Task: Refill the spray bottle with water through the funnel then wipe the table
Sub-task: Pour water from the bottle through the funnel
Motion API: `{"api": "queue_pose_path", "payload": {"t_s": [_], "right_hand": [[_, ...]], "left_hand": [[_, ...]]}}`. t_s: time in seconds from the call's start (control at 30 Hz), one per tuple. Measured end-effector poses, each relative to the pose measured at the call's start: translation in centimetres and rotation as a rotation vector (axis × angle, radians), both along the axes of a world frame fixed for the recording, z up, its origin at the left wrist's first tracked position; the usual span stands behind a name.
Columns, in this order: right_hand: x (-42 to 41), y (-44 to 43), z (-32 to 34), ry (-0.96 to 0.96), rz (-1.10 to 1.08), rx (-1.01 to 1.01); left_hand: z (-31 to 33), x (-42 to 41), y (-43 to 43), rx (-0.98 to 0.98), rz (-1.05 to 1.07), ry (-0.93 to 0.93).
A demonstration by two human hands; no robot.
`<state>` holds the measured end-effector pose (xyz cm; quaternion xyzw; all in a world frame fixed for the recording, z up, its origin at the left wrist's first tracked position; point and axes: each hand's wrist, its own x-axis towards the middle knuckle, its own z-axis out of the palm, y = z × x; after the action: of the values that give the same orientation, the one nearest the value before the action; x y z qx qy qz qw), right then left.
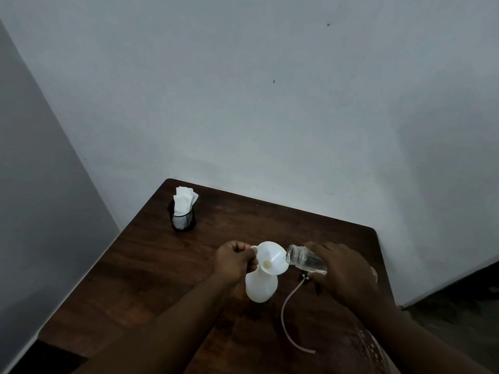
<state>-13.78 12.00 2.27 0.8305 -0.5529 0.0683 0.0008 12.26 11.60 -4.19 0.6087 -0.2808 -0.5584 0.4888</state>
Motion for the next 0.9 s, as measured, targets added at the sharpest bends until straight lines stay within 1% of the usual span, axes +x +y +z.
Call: {"api": "queue_pose_path", "payload": {"t_s": [0.9], "right_hand": [[0.04, -0.31, 0.03, 0.006, 0.0, 0.039]], "left_hand": [[-0.1, 0.03, -0.14, 0.01, 0.008, -0.004]]}}
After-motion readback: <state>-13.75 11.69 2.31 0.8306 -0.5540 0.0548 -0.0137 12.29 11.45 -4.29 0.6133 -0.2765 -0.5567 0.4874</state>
